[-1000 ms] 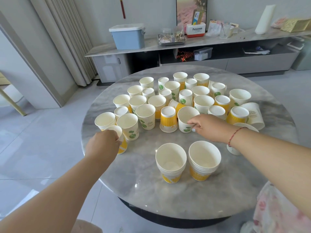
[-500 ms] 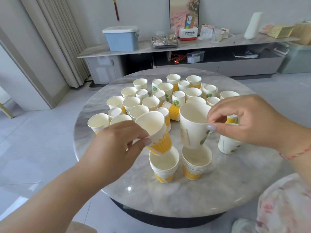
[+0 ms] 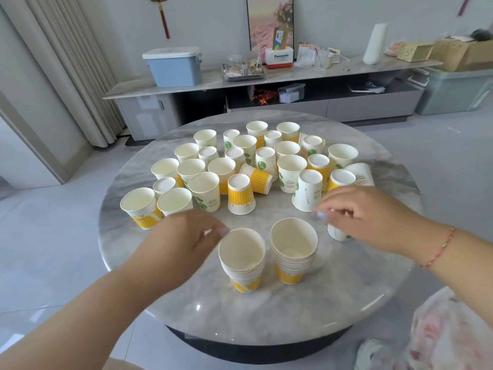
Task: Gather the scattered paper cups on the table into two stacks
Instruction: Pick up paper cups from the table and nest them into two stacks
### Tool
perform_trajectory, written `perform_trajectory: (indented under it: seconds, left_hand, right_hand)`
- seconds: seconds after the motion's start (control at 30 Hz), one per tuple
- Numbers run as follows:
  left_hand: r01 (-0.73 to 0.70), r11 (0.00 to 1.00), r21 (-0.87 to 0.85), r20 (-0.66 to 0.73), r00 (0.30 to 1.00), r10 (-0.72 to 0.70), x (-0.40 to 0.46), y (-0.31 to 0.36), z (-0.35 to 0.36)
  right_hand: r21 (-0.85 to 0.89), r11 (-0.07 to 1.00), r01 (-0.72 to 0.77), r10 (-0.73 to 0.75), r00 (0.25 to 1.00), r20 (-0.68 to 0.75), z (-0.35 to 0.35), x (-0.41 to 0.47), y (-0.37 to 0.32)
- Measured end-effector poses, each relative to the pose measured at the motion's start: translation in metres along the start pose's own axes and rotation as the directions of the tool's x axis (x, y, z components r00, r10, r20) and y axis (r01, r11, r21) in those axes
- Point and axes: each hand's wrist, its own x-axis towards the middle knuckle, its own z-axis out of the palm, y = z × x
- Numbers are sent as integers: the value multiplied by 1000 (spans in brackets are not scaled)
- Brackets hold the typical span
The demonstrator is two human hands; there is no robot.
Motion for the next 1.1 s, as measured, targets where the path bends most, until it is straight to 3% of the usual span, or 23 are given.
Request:
perform_trajectory:
  seconds: [0.07, 0.17, 0.27, 0.37, 0.5, 0.6, 0.67, 0.77, 0.83, 0.93, 1.1]
  left_hand:
    - [148, 988, 45, -118, 983, -142, 8, -10, -1]
    - [383, 920, 81, -188, 912, -363, 20, -32, 0]
    - [507, 857, 90, -198, 853, -484, 28, -60, 6]
    - [533, 831, 160, -136, 846, -516, 32, -81, 20]
    - [462, 865, 195, -108, 887, -449, 33, -86, 28]
    - [357, 922, 150, -228, 920, -319, 32, -70, 11]
    - [180, 978, 104, -361, 923, -132, 24, -48, -8]
    - [-97, 994, 45, -446, 889, 107, 5, -7, -31]
    - [-253, 967, 43, -421, 873, 247, -4, 10, -32]
    - [-392, 920, 6, -298, 877, 376, -8, 14, -18]
    - [-373, 928, -1, 6, 928, 373, -8, -4, 6]
  right_hand:
    - [-101, 982, -163, 156, 985, -68, 1, 5, 19]
    - [-286, 895, -344, 346, 937, -43, 7, 12, 41]
    - [-455, 816, -357, 422, 905, 46, 16, 15, 46]
    - [-507, 794, -335, 434, 897, 86, 24, 17, 42]
    - [-546, 776, -317, 429, 899, 88, 26, 18, 35]
    - [-491, 798, -349, 380, 924, -37, 7, 15, 18]
    - [-381, 877, -294, 232, 951, -203, -10, 8, 4]
    - [-158, 987, 32, -85, 937, -338, -31, -3, -22]
    - [-121, 965, 231, -258, 915, -311, -33, -7, -29]
    - [-168, 929, 330, -364, 898, -247, -22, -7, -28]
    - [-173, 920, 352, -367, 928, -63, -4, -4, -26]
